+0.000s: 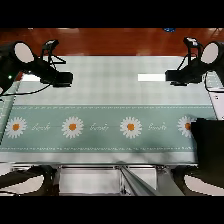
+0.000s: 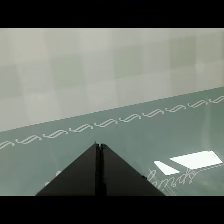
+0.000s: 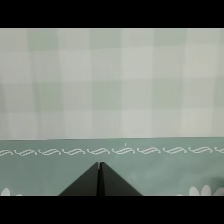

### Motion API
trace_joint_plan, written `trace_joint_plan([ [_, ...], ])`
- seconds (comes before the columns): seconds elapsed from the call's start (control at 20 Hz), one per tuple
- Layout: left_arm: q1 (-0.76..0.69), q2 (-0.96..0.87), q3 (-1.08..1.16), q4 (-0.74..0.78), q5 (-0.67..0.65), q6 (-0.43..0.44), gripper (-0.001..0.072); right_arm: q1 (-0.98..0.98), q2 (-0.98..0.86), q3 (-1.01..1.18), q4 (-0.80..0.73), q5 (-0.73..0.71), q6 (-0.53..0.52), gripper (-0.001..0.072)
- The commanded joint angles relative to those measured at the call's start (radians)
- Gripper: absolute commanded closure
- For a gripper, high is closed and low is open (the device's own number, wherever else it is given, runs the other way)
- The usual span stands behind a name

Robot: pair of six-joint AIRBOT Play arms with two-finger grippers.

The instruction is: Fold the shirts.

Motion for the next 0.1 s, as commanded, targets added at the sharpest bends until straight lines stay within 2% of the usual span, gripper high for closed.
trace_joint_plan([
  [0.0,0.0,-0.001,0.0,0.0,0.0,0.0,0.068,0.0,-0.001,0.001,0.0,0.0,0.0,0.069],
  [0.05,0.0,-0.001,0.0,0.0,0.0,0.0,0.068,0.0,-0.001,0.001,0.0,0.0,0.0,0.069],
])
